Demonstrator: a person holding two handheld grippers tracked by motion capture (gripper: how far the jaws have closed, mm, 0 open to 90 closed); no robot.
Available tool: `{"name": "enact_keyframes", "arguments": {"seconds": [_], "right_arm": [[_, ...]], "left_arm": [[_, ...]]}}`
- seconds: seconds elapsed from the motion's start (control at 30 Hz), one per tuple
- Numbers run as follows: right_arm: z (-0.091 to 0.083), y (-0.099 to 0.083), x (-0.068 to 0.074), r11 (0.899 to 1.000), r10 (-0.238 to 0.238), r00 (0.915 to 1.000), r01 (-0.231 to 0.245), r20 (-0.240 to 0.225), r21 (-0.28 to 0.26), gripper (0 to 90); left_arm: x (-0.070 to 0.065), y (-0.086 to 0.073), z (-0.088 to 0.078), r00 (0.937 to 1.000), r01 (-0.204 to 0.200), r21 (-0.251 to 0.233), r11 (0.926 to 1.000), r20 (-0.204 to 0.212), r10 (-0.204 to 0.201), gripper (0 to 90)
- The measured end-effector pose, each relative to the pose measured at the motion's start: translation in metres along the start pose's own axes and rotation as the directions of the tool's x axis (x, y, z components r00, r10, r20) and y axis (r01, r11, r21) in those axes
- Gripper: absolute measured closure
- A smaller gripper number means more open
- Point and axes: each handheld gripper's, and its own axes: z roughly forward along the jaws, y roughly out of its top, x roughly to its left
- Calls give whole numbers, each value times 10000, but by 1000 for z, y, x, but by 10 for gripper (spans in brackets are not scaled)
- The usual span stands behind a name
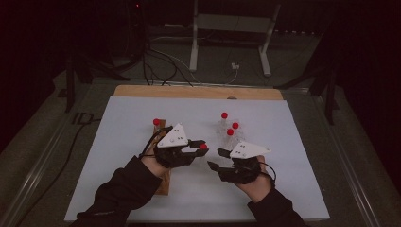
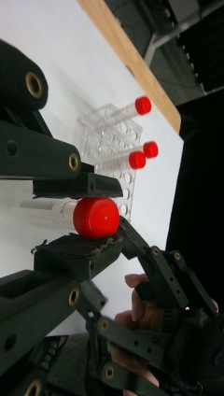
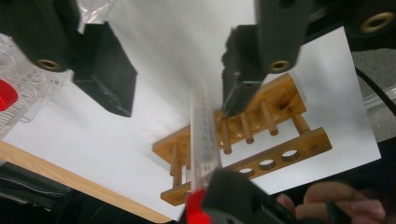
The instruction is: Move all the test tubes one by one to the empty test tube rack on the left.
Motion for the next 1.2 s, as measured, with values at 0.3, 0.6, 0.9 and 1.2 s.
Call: {"name": "enact_keyframes", "arguments": {"seconds": [0.3,0.6,0.9,1.2], "right_arm": [[-2,1,-3,9997,194,9998,-194,14,-166,236],[-4,2,-6,9988,427,9988,-421,250,-237,52],[-8,2,-8,9985,388,9991,-382,145,-399,19],[-11,3,-9,9980,393,9992,-389,74,-493,0]], "left_arm": [[10,-1,-17,9989,84,-52,10000,-454,-86,721],[22,-3,-38,9939,297,-85,9995,-1057,-305,721],[36,-3,-59,9836,417,-330,9986,-1744,-468,721],[49,-3,-74,9689,467,-456,9979,-2408,-564,721]]}}
